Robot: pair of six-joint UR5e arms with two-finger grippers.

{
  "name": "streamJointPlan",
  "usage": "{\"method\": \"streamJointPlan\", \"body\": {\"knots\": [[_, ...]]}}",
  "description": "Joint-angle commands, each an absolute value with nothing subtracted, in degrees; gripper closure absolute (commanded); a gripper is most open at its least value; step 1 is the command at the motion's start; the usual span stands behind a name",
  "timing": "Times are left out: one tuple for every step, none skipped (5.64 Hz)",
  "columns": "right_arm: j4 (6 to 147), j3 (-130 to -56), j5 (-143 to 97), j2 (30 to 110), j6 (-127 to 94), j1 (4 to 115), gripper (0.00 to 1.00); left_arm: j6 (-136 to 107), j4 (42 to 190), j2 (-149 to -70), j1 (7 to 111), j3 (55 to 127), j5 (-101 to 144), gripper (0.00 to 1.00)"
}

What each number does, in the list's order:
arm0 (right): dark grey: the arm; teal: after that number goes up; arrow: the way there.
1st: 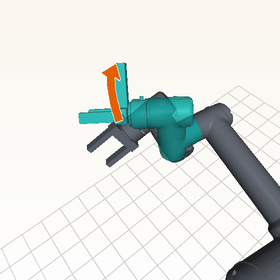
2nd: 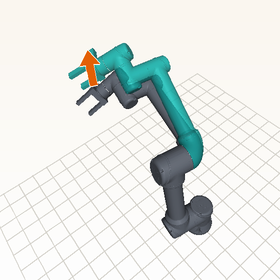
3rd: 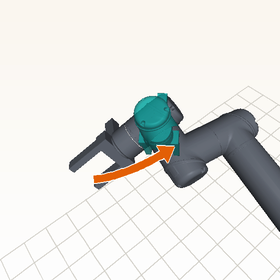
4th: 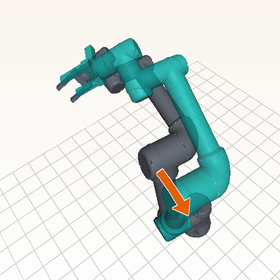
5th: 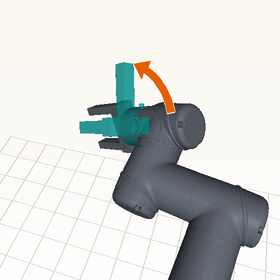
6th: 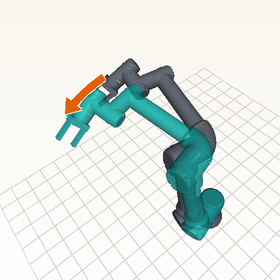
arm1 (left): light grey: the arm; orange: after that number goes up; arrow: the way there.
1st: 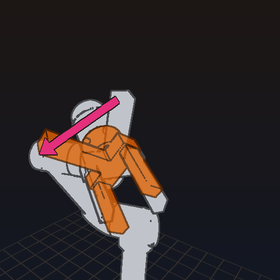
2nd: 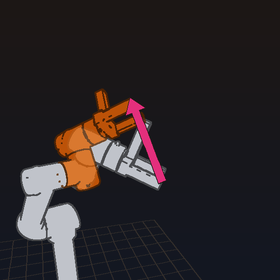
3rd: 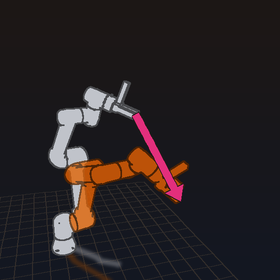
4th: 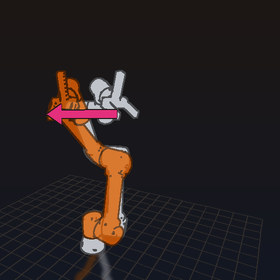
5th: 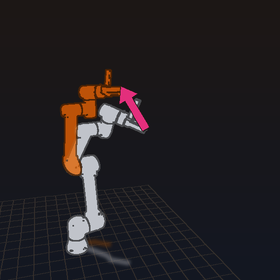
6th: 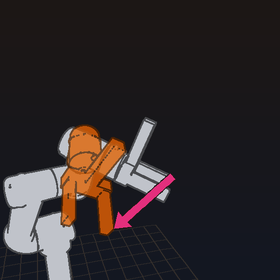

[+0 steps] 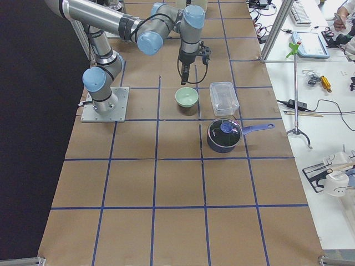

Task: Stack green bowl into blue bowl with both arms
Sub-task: 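Lower left gripper to blue bowl while right lowers to green bowl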

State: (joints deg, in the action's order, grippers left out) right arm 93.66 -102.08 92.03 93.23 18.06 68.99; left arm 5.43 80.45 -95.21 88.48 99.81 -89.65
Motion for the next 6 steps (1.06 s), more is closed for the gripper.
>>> {"method": "streamJointPlan", "body": {"knots": [[102.5, -108.15, 92.02, 92.03, 18.19, 68.99, 0.0, 5.54, 75.17, -95.53, 88.51, 105.27, -89.65, 0.02], [108.66, -112.11, 91.85, 90.8, 17.93, 69.08, 0.0, 7.28, 71.23, -95.45, 88.33, 110.6, -90.0, 0.02], [112.98, -115.11, 91.85, 89.31, 18.19, 69.08, 0.0, 8.95, 66.41, -95.97, 86.76, 114.13, -90.17, 0.02], [115.81, -116.27, 91.67, 87.56, 18.02, 69.08, 0.0, 12.79, 62.27, -98.67, 84.57, 115.65, -90.09, 0.03], [117.23, -116.63, 91.58, 85.36, 18.02, 69.08, 0.0, 13.01, 59.18, -100.96, 84.38, 116.71, -90.09, 0.03], [120.03, -116.72, 91.5, 82.38, 18.1, 69.08, 0.0, 12.83, 56.98, -102.64, 84.38, 117.24, -90.09, 0.07]]}}
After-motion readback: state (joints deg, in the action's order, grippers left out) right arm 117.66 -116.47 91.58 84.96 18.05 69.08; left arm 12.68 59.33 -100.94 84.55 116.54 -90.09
